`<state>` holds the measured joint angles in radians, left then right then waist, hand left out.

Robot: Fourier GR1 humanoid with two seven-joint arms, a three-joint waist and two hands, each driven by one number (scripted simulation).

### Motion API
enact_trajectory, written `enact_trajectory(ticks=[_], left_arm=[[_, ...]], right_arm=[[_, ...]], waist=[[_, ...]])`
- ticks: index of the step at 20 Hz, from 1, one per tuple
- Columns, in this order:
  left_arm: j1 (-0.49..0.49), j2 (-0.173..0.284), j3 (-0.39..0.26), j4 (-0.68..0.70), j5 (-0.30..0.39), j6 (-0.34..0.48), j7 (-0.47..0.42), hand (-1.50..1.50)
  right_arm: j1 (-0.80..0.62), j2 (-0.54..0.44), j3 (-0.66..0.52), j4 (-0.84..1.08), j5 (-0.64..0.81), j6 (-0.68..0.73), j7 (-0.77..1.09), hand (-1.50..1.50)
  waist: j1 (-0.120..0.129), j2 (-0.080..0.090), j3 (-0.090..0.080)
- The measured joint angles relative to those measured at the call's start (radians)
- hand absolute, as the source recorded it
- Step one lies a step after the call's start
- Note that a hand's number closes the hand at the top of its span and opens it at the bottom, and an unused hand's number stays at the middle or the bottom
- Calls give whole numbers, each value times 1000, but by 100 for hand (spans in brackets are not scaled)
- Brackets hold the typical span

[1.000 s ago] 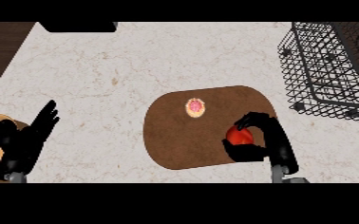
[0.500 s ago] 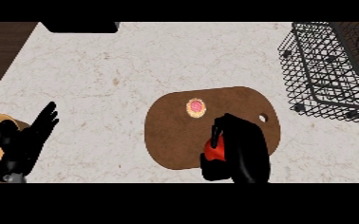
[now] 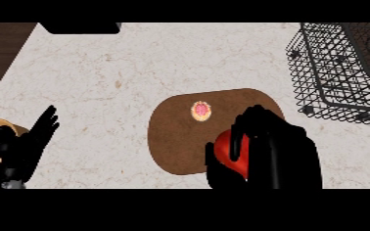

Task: Pick the tomato from the cutting board and place it in the tiered basket

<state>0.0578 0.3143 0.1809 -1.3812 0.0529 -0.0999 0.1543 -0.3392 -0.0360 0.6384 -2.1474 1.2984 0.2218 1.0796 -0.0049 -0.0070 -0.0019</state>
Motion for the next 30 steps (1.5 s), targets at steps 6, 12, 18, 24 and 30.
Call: enact_trajectory(ticks=[6,12,18,24,30], left_arm=[[-4,5,11,9,0,-16,-8,0],[-27,-3,15,13,-9,-12,7,0],[-17,-14,12,0,-17,-19,-1,0],[-23,-30,2,0,-30,-10,0,0],[-12,-34,5,-16,-35,-14,5,0]], right_arm=[[-96,16,-199,-59,-51,80,-52,150],[-177,-22,-441,20,-137,86,-160,150],[-306,-120,-639,260,-207,19,-300,150],[-398,-158,-826,473,-364,-130,-471,150],[-491,-225,-931,746,-463,-241,-644,150]], waist=[[5,4,1],[8,7,2],[14,9,2],[20,12,3],[21,11,2]])
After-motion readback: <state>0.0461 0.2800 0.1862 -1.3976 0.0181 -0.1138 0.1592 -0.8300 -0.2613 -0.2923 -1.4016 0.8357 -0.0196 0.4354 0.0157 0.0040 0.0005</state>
